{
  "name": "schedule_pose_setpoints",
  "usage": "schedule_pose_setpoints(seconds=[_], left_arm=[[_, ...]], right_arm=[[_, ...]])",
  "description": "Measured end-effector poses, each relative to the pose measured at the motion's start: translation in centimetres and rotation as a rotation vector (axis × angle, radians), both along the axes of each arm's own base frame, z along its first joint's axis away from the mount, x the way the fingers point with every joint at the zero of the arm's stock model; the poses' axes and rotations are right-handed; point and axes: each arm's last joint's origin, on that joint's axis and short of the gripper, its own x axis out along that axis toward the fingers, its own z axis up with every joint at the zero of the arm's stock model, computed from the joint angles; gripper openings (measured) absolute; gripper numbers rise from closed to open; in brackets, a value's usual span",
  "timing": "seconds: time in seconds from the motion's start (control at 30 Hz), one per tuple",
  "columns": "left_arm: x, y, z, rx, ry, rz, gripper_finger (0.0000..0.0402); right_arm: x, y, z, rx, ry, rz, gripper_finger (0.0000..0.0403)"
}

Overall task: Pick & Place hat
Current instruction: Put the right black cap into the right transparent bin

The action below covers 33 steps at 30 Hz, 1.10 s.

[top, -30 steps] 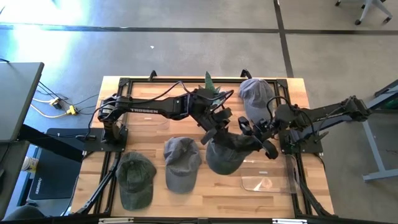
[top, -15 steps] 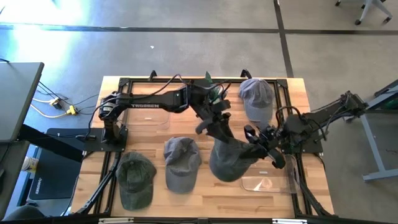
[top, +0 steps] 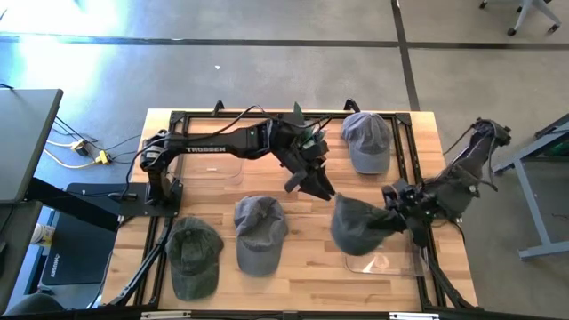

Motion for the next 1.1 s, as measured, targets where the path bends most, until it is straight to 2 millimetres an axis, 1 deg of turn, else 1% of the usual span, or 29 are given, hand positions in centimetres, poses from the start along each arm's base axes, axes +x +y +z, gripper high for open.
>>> schedule_pose_setpoints(seconds=[0.13,0.27,0.43,0.53,0.6,0.7,0.77,0.9,0.97,1.1], left_arm=[[0.1,-1.7,-0.1,0.048,-0.029,0.024,0.0147],[0.3,-3.1,-0.1,0.107,-0.055,0.097,0.0136],[0.4,-5.7,-0.3,0.244,-0.103,0.249,0.0123],[0.3,-7.3,-0.7,0.331,-0.086,0.363,0.0118],[0.4,-8.0,-1.1,0.366,-0.063,0.434,0.0116],[0.8,-8.4,-1.8,0.392,-0.032,0.509,0.0115],[0.7,-8.7,-1.8,0.393,-0.029,0.526,0.0115],[0.7,-8.7,-1.6,0.382,-0.028,0.557,0.0115],[0.7,-8.7,-1.7,0.382,-0.020,0.557,0.0115],[0.6,-8.7,-1.8,0.371,0.003,0.558,0.0115]], right_arm=[[-1.3,0.4,-0.7,0.028,0.083,-0.017,0.0002],[-2.2,0.9,-1.3,0.052,0.137,-0.032,0.0002],[-3.2,1.0,-2.2,0.110,0.228,-0.089,0.0001],[-3.4,0.9,-2.3,0.154,0.232,-0.151,0.0001],[-3.3,0.8,-2.2,0.185,0.206,-0.196,0.0001],[-3.0,0.8,-1.7,0.233,0.156,-0.244,0.0001],[-2.9,0.7,-1.6,0.237,0.144,-0.260,0.0001],[-2.9,0.6,-1.5,0.221,0.112,-0.306,0.0000],[-2.8,0.4,-1.3,0.199,0.064,-0.359,0.0000],[-2.6,0.2,-0.2,0.164,-0.060,-0.486,0.0000]])
